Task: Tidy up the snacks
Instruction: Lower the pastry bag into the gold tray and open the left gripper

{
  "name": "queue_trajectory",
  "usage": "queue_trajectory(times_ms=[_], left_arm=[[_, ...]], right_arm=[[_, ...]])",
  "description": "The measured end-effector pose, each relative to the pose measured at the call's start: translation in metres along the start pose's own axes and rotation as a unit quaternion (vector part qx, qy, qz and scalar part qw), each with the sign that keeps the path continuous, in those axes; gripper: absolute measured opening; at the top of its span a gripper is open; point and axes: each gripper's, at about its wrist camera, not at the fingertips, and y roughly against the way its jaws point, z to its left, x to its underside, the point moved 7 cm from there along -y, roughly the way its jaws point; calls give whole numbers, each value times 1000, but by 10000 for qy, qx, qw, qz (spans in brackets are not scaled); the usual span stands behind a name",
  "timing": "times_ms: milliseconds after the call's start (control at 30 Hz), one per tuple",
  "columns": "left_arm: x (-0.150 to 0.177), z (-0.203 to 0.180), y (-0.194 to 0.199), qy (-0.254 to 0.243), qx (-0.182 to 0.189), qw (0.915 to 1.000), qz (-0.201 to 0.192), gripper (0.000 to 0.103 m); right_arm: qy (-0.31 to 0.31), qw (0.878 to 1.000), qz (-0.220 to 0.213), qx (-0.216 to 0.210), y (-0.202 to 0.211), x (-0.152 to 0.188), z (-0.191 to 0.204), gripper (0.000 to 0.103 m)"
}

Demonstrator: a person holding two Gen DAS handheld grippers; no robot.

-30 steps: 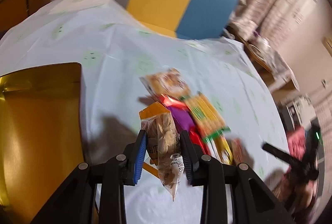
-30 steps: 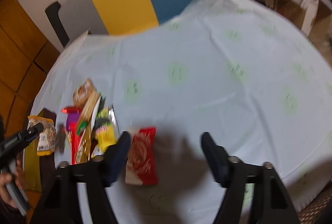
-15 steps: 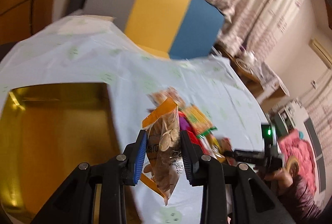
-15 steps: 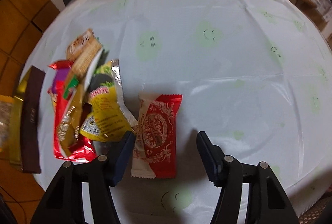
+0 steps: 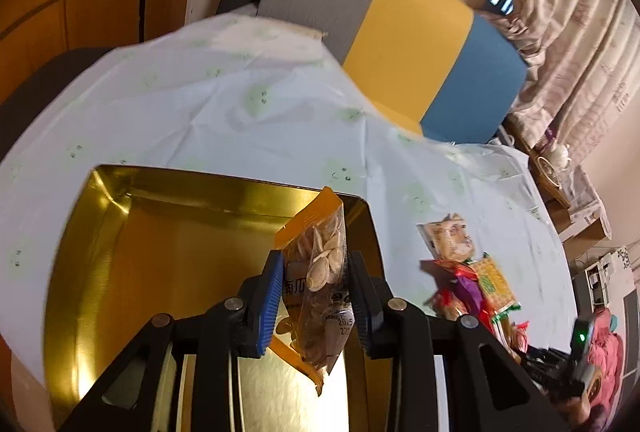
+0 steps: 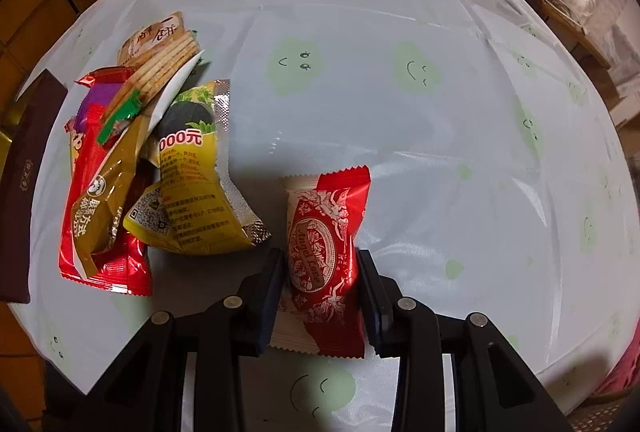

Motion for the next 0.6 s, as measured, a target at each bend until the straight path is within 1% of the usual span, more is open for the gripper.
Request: queue_trajectory(times_ms=[67,100,133,200,267,367,467,600], left_arm=[[-3,-7,-16,-98,-33,9999,67,32],[-4,-8,-26,-123,-176,9997,93,33],[-4,-9,-33,-125,-227,9995,161,33],[-1,-12,-48,-4,-132,9992,379,39],[0,-12,-52,120,-74,9988,464,43],[1,-14,-44,146,-90,9993,344,51],[5,-13,-27,150,-117,9997,180,51],[18,-9,-2,52,-351,9993,-78,51]], right_arm=[[40,10000,-11,20,-1,0,0,37],[57,10000,-19,34,-1,0,1,37],[61,10000,-23,37,1,3,-2,37],[56,10000,-25,30,2,2,-4,37],[57,10000,-26,26,1,3,-2,37],[68,10000,-26,32,0,5,0,37],[106,9999,-20,52,3,3,-5,37],[155,9998,-52,90,2,2,-2,36]])
